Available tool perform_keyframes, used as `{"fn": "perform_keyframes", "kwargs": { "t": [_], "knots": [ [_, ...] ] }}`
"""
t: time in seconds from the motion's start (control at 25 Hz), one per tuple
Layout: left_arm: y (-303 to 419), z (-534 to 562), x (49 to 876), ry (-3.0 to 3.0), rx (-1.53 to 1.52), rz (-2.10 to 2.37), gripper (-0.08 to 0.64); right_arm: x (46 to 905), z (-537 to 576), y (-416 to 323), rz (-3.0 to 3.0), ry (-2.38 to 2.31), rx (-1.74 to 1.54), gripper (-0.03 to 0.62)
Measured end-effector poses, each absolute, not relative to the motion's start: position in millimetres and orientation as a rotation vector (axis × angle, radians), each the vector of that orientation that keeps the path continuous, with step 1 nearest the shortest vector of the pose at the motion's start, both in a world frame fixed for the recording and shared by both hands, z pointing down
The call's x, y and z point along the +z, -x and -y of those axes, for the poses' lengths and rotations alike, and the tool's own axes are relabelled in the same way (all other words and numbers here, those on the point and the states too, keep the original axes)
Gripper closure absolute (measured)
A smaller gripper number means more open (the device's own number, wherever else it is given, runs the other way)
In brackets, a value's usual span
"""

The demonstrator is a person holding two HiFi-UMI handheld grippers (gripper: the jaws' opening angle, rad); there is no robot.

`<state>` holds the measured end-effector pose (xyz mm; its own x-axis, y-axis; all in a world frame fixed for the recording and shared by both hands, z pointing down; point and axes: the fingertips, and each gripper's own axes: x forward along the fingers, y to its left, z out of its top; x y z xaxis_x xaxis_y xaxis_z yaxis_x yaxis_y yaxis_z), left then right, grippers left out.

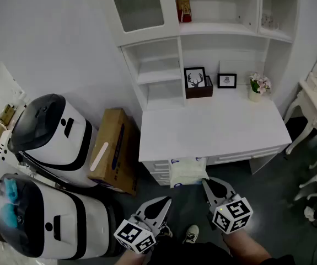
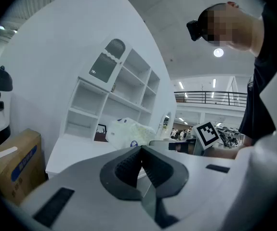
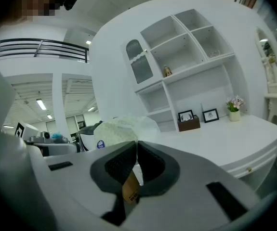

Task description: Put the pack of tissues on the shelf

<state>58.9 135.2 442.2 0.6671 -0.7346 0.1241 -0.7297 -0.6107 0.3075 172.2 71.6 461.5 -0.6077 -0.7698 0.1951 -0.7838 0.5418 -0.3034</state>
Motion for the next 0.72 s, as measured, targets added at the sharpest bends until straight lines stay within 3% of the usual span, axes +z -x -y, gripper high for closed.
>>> {"fn": "perform_keyframes", "kwargs": {
  "t": [0.72],
  "knots": [
    [-63.1,-143.3,442.0,-2.563,-0.029,1.153,0.555,456.9,-74.5,-181.5,2.740,-1.426,0.540,0.583]
  ]
}}
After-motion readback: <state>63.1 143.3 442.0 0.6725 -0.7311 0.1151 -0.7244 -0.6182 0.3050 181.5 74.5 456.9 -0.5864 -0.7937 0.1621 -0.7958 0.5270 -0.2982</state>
